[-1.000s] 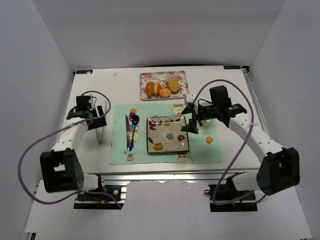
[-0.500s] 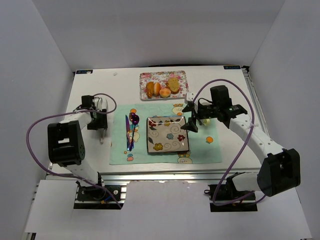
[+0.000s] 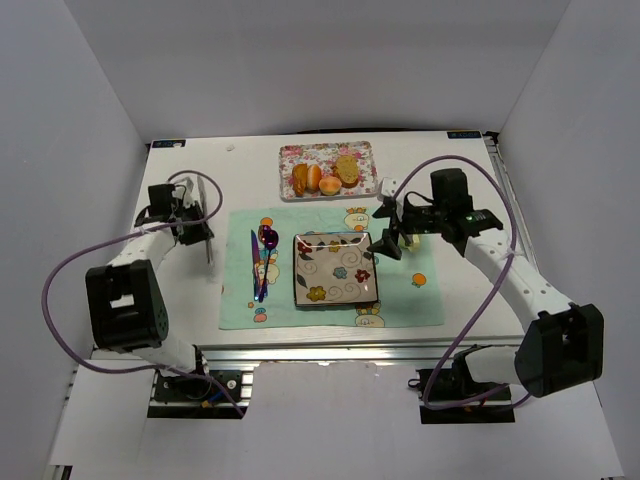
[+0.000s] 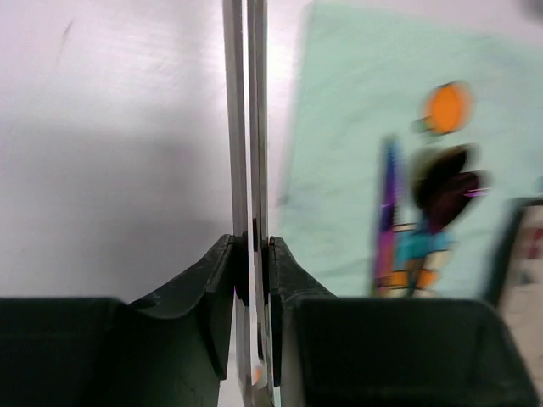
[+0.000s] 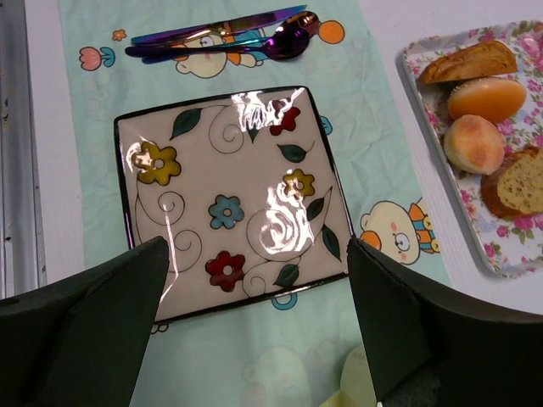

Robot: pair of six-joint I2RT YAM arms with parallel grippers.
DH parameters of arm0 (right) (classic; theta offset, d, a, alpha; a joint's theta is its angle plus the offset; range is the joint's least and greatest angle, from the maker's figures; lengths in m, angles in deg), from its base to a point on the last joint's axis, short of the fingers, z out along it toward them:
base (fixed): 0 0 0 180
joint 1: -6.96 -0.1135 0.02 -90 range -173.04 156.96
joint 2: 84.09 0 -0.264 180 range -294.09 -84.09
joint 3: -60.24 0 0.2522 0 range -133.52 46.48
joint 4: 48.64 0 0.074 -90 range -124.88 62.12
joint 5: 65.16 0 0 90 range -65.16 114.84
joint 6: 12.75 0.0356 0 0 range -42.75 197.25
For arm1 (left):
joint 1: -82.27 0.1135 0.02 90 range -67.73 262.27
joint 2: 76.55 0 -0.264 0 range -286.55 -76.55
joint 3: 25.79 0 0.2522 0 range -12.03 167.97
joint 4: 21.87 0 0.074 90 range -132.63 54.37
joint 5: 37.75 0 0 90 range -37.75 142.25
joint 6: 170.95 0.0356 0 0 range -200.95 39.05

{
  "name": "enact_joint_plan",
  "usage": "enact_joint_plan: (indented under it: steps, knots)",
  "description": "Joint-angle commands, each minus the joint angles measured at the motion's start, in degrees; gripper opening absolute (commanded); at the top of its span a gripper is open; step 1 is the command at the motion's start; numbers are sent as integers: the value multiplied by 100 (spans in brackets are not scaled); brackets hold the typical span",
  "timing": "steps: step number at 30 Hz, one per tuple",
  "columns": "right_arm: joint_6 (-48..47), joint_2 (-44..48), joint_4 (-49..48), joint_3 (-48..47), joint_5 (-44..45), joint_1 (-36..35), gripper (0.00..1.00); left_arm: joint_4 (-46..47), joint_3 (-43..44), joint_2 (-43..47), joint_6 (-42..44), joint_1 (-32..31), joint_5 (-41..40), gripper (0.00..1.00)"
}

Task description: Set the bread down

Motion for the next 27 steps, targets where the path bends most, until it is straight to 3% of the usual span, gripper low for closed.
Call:
enact_joint_plan:
  steps: [1,5,6,10,20,27]
  knots:
    - [299,234,-254,-50,-72,262,89,648,571,905,-1071,-653,554,21]
    - [484,400,-447,152,-160,491,89,887,1176,566,-1792,-1689,405,34]
    - [537,479,-517,265,-186,535,89,556,1840,85,-1593,-2049,160,42]
    - [599,524,-631,363,-204,623,89,-201,2610,-429,-1214,-2508,-61,49]
    - [617,515,-632,381,-222,667,89,-1010,2761,-518,-476,-3264,-992,49]
    - [608,498,-605,372,-222,676,90,-1117,2585,-324,0,-3853,-2450,51]
